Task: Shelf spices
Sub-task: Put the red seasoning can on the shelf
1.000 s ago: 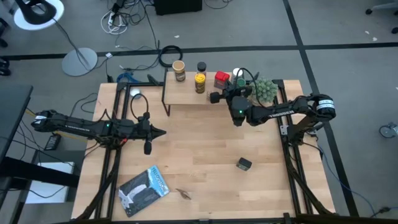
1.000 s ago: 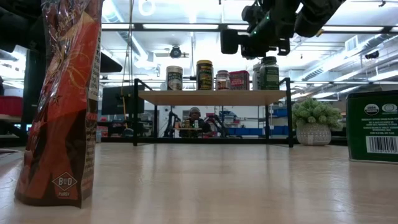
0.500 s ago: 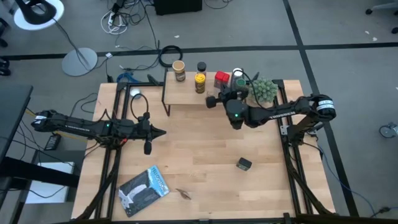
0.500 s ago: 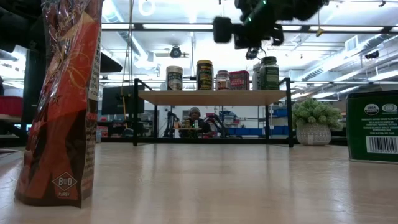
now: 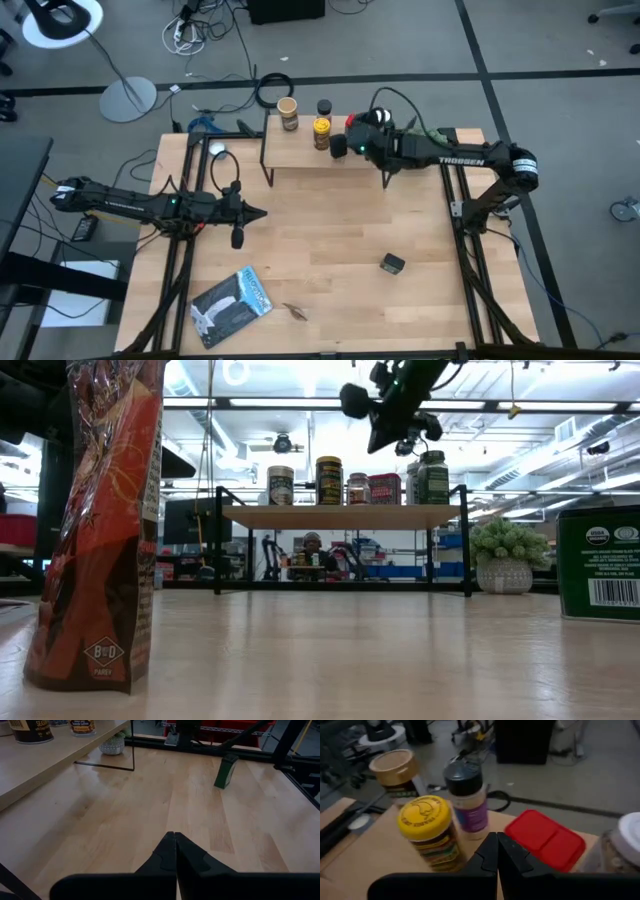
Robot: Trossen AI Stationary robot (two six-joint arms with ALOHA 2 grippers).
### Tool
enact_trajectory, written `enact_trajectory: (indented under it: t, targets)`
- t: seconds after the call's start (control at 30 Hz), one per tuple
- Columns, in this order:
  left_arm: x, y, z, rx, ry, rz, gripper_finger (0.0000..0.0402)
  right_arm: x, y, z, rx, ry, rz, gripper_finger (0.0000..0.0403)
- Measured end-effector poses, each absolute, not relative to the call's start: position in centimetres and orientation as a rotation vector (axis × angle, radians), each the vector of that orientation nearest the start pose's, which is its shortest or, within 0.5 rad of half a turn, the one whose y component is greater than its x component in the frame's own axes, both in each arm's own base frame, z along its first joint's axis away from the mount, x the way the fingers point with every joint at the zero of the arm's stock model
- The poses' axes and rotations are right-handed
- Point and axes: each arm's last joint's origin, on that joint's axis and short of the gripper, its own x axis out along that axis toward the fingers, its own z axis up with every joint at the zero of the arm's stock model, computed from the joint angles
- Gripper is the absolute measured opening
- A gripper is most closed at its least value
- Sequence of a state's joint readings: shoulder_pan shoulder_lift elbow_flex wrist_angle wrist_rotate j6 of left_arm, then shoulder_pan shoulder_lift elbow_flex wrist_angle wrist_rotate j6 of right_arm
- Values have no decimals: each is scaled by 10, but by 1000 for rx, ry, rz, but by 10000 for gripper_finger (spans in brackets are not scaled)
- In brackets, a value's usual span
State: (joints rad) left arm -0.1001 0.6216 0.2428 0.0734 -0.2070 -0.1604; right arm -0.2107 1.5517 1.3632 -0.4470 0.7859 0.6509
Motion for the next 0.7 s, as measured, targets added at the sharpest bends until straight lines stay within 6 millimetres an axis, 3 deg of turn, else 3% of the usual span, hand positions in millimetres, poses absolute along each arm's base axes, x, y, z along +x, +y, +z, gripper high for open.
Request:
enact_trajectory:
  t: [0.17,0.3,0.47,0.7]
  targets:
    - [147,-9,194,-113,292,128,0,325,-108,338,507,319,-980,0]
    - [147,-9,194,-115,292,128,0,318,-118,340,526,376,-995,0]
    - [147,-9,194,-117,292,128,0,304,-121,351,535,506,-1050,0]
    - [147,-9,194,-117,292,129,0,295,-119,379,542,521,-1061,0]
